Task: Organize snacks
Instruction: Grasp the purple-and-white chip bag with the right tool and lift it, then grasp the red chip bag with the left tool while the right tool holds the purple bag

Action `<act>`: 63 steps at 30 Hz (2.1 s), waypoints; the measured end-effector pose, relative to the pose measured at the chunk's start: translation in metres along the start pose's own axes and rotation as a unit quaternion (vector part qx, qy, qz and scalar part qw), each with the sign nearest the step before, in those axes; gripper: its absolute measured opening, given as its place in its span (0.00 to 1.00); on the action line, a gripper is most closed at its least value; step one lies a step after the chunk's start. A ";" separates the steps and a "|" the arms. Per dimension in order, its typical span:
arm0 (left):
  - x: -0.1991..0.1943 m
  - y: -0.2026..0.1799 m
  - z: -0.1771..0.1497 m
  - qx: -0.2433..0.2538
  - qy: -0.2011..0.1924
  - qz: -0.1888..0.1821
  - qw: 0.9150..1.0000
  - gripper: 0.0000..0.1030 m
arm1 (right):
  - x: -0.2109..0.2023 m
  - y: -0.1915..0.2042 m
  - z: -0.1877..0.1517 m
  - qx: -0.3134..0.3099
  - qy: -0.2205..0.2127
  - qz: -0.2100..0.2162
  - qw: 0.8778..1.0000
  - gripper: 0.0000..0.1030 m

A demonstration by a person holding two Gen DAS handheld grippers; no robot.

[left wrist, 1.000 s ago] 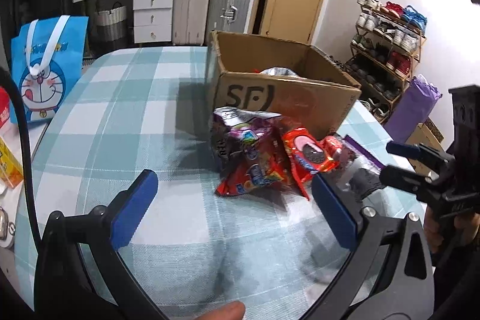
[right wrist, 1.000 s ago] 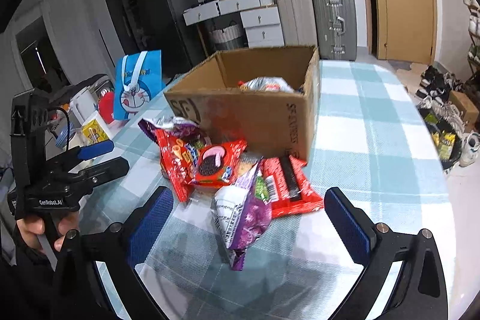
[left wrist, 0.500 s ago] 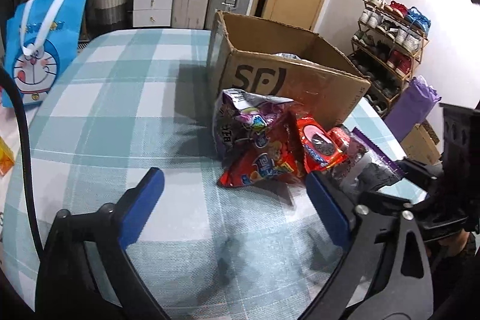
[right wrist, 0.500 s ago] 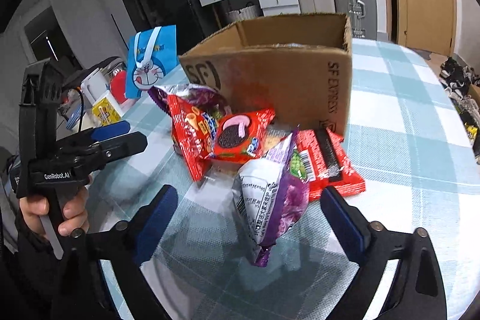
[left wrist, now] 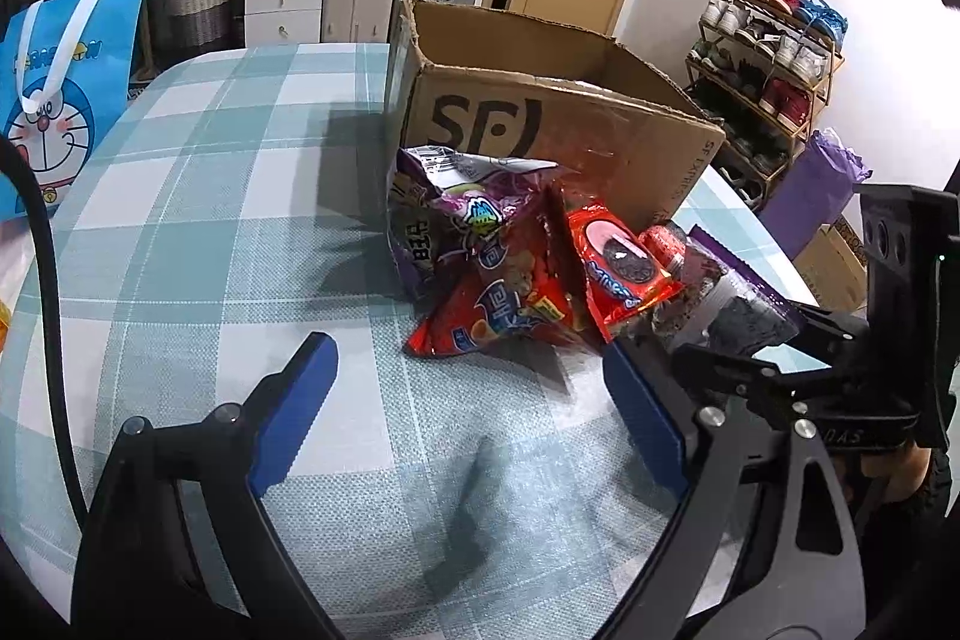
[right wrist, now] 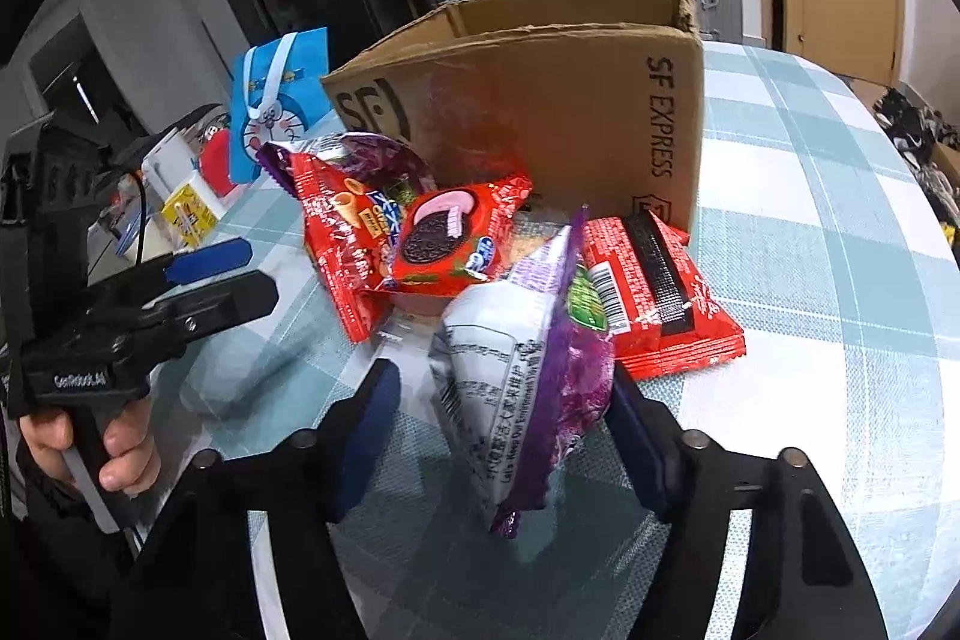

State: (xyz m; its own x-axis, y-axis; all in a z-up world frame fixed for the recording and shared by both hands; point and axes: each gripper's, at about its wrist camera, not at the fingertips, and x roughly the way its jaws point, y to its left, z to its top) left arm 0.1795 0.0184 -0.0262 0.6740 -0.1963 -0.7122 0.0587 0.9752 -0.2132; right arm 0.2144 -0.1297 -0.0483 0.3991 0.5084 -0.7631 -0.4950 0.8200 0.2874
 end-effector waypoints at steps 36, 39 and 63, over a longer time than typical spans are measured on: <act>0.044 -0.013 0.010 -0.046 0.020 0.004 0.999 0.87 | -0.072 -0.005 0.014 0.000 -0.079 0.036 0.996 0.51; 0.050 -0.012 0.012 -0.048 0.024 0.002 0.999 0.87 | -0.074 -0.006 0.014 0.002 -0.081 0.037 0.996 0.51; 0.059 -0.010 0.011 -0.037 0.026 -0.030 0.998 0.56 | -0.073 -0.008 0.014 0.009 -0.080 0.046 0.996 0.51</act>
State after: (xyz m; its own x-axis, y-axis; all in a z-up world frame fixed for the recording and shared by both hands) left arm 0.2271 -0.0022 -0.0585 0.6311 -0.2619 -0.7302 0.0421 0.9514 -0.3049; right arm 0.2003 -0.1699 0.0130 0.4704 0.6165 -0.6314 -0.5228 0.7711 0.3634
